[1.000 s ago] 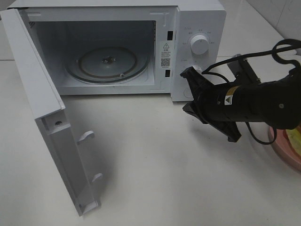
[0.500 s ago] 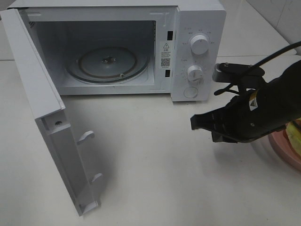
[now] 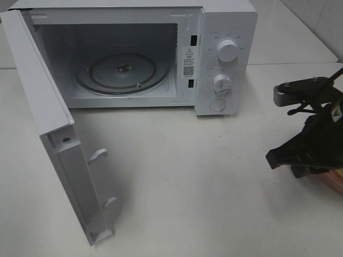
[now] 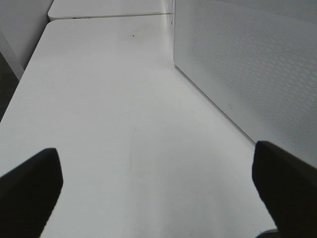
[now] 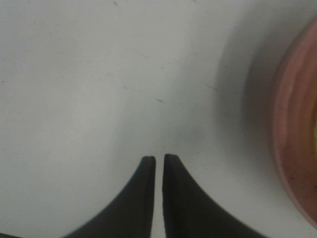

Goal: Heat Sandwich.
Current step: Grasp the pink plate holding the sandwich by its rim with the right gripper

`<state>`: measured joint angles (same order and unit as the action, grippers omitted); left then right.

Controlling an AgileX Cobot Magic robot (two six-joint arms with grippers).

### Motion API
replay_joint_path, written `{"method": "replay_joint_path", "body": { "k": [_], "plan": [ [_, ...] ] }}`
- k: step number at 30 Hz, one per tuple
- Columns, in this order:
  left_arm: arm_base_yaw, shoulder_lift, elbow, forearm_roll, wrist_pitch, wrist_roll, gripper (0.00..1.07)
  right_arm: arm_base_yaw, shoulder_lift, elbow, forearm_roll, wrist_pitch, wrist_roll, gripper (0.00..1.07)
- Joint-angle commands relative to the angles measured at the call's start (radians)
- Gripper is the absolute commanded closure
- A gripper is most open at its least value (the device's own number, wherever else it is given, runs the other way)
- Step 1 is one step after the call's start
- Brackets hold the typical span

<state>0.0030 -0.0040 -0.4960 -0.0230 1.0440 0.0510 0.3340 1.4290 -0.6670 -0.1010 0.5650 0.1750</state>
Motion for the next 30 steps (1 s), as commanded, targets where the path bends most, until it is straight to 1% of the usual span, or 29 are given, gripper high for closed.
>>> {"method": "replay_joint_path", "body": {
  "k": [1,2,3,4,5,6,7,8,9,10,11,13,15,25,29,30],
  "plan": [
    [0.004,-0.026,0.002,-0.008,-0.009,0.005,0.07,-0.032,-0.025,-0.023,-0.028,0.052,-0.009,0.96],
    [0.004,-0.026,0.002,-0.008,-0.009,0.005,0.07,-0.040,-0.028,-0.034,-0.037,0.068,-0.009,0.93],
    [0.004,-0.026,0.002,-0.008,-0.009,0.005,0.07,-0.060,-0.033,-0.061,-0.048,0.103,-0.009,0.84],
    [0.004,-0.026,0.002,-0.008,-0.009,0.005,0.07,-0.069,-0.033,-0.076,-0.053,0.115,-0.009,0.79],
    [0.004,-0.026,0.002,-0.008,-0.009,0.005,0.07,-0.069,-0.033,-0.076,-0.053,0.115,-0.009,0.79],
    [0.004,-0.026,0.002,-0.008,-0.009,0.005,0.07,-0.078,-0.033,-0.089,-0.058,0.127,-0.009,0.71],
    [0.004,-0.026,0.002,-0.008,-0.009,0.005,0.07,-0.086,-0.033,-0.107,-0.073,0.138,-0.009,0.54],
    [0.004,-0.026,0.002,-0.008,-0.009,0.005,0.07,-0.092,-0.033,-0.115,-0.081,0.138,-0.009,0.44],
    [0.004,-0.026,0.002,-0.008,-0.009,0.005,0.07,-0.095,-0.033,-0.118,-0.091,0.138,-0.009,0.36],
    [0.004,-0.026,0.002,-0.008,-0.009,0.005,0.07,-0.095,-0.033,-0.118,-0.091,0.138,-0.009,0.36],
    [0.004,-0.026,0.002,-0.008,-0.009,0.005,0.07,-0.105,-0.033,-0.125,-0.104,0.137,-0.010,0.17],
    [0.004,-0.026,0.002,-0.008,-0.009,0.005,0.07,-0.107,-0.033,-0.126,-0.114,0.132,-0.026,0.04],
    [0.004,-0.026,0.002,-0.008,-0.009,0.005,0.07,-0.110,-0.033,-0.126,-0.114,0.132,-0.033,0.04],
    [0.004,-0.026,0.002,-0.008,-0.009,0.005,0.07,-0.118,-0.033,-0.126,-0.115,0.110,-0.050,0.11],
    [0.004,-0.026,0.002,-0.008,-0.009,0.005,0.07,-0.142,-0.029,-0.126,-0.110,0.100,-0.048,0.11],
    [0.004,-0.026,0.002,-0.008,-0.009,0.005,0.07,-0.162,-0.020,-0.126,-0.110,0.100,-0.048,0.11]
  ]
}}
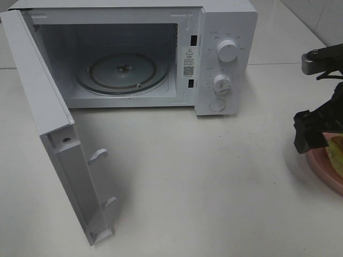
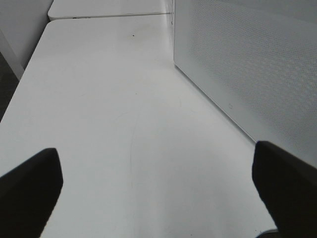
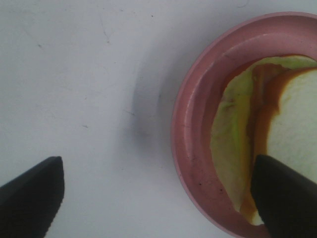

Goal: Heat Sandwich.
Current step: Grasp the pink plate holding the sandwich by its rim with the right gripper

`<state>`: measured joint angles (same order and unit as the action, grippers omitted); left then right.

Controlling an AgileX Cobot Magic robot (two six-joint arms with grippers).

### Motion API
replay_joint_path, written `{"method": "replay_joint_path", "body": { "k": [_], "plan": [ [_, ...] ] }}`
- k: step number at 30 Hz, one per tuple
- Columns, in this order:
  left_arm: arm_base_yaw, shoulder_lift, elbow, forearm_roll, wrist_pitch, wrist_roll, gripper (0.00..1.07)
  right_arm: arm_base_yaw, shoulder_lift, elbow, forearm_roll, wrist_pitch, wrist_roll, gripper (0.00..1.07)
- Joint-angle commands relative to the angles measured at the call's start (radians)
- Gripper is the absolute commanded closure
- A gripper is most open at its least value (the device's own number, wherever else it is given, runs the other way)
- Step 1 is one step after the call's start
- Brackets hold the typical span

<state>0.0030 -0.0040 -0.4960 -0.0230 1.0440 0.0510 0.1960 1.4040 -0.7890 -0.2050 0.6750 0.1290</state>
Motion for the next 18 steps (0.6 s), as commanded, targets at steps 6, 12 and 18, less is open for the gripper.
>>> {"method": "replay_joint_path", "body": {
  "k": [6,12,18],
  "plan": [
    [0.004,-0.026,0.002,-0.008,-0.009,0.005,0.07,-0.058,0.067,-0.004,-0.003,-0.011,-0.004,0.13],
    [0.004,-0.026,0.002,-0.008,-0.009,0.005,0.07,-0.058,0.164,-0.013,0.004,-0.028,-0.005,0.14],
    [0.004,-0.026,0.002,-0.008,-0.009,0.005,0.07,-0.058,0.233,-0.055,0.003,-0.025,-0.005,0.15]
  ]
}}
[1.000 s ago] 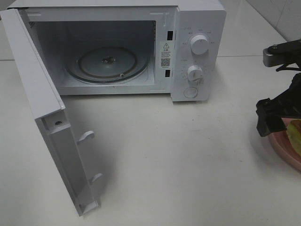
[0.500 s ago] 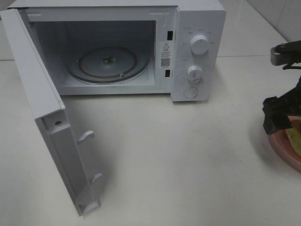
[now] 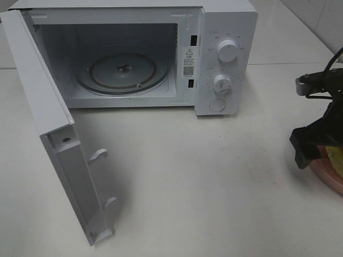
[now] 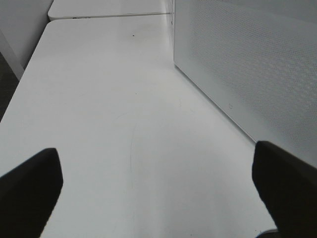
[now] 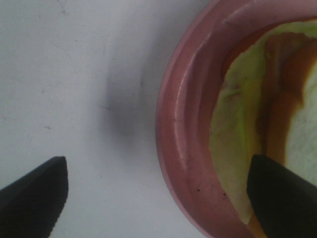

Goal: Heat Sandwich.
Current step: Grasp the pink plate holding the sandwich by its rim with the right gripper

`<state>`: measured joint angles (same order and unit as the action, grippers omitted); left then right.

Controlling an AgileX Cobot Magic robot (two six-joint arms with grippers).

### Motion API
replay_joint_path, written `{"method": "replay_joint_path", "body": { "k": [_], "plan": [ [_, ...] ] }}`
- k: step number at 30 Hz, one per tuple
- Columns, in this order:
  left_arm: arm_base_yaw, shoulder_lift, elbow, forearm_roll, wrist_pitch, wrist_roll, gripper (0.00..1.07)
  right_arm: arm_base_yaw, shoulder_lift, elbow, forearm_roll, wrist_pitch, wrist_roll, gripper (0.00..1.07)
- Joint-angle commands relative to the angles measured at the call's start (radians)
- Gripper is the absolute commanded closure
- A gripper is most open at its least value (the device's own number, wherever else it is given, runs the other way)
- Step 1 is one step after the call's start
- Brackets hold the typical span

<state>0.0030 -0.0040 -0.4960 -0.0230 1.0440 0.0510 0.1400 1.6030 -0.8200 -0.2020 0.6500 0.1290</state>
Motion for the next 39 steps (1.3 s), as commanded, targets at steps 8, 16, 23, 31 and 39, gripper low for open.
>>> {"method": "replay_joint_path", "body": {
  "k": [8,16,23,31,39],
  "plan": [
    [0.004,-0.026,0.002,-0.008,-0.009,0.005,0.07,-0.002,0.141,-0.055,-0.003,-0.001,-0.008,0.17],
    [0.004,-0.026,0.002,-0.008,-0.009,0.005,0.07,-0.002,0.204,-0.055,-0.003,-0.017,-0.012,0.19],
    [0.004,-0.026,0.002,-0.008,-0.009,0.005,0.07,-0.002,0.212,-0.055,-0.003,-0.022,-0.016,0.21],
    [0.004,-0.026,0.002,-0.008,-0.009,0.005,0.07,-0.002,0.212,-0.055,0.001,-0.022,-0.028,0.22],
    [0.004,-0.026,0.002,-0.008,-0.009,0.005,0.07,-0.002,0.212,-0.055,0.001,-0.018,-0.039,0.30]
  ]
}}
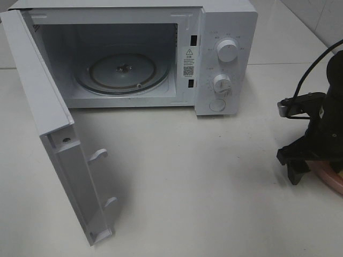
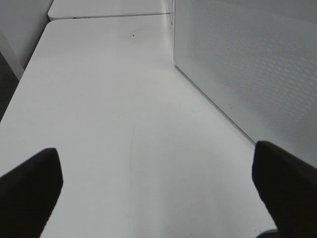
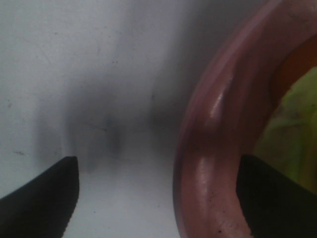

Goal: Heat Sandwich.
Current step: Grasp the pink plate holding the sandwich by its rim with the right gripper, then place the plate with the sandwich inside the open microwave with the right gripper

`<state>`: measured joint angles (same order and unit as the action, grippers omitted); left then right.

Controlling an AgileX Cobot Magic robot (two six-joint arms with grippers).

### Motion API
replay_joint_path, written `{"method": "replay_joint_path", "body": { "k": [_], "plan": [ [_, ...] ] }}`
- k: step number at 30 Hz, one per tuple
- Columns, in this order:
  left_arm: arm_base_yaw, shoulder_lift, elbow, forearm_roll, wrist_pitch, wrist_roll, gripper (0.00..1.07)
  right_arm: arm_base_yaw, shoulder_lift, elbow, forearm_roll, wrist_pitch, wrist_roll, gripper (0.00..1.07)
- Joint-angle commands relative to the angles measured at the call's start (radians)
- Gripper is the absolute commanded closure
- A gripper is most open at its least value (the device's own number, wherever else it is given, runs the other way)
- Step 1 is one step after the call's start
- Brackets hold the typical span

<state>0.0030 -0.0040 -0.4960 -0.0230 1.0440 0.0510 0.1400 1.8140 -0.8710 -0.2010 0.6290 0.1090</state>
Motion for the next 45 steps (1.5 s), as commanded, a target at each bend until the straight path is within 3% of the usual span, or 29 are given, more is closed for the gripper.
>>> {"method": "replay_joint_path", "body": {
  "k": [1,4,5,6,7,9,10,11,37,45],
  "plan": [
    [0.004,-0.026,0.002,-0.008,-0.009,0.005,0.07,-0.002,0.001,-0.004,0.000,0.003,-0.018,0.34],
    [0.004,-0.026,0.002,-0.008,-0.009,0.005,0.07,-0.002,0.004,-0.004,0.000,0.003,-0.006,0.56],
    [0.004,-0.026,0.002,-0.008,-0.009,0.005,0.07,-0.002,0.004,-0.004,0.000,0.003,-0.006,0.56],
    [0.004,-0.026,0.002,-0.008,-0.009,0.005,0.07,-0.002,0.009,-0.004,-0.001,0.003,0.001,0.63],
    [0.004,-0.026,0.002,-0.008,-0.009,0.005,0.07,-0.002,0.018,-0.004,-0.006,0.003,0.013,0.81],
    [0.004,-0.026,0.002,-0.008,-0.009,0.005,0.07,-0.002,0.027,-0.004,-0.015,0.003,0.016,0.98],
    [0.004,-0.026,0.002,-0.008,-0.009,0.005,0.07,-0.002,0.027,-0.004,-0.015,0.003,0.016,0.98],
    [0.004,-0.026,0.002,-0.008,-0.009,0.005,0.07,-0.002,0.027,-0.004,-0.023,0.000,0.018,1.07],
    [0.004,-0.026,0.002,-0.008,-0.009,0.005,0.07,0.001,0.027,-0.004,-0.055,0.006,0.035,1.07],
    [0.004,-0.026,0.002,-0.008,-0.009,0.005,0.07,0.025,-0.001,-0.004,-0.123,0.039,0.079,1.07]
  ]
}}
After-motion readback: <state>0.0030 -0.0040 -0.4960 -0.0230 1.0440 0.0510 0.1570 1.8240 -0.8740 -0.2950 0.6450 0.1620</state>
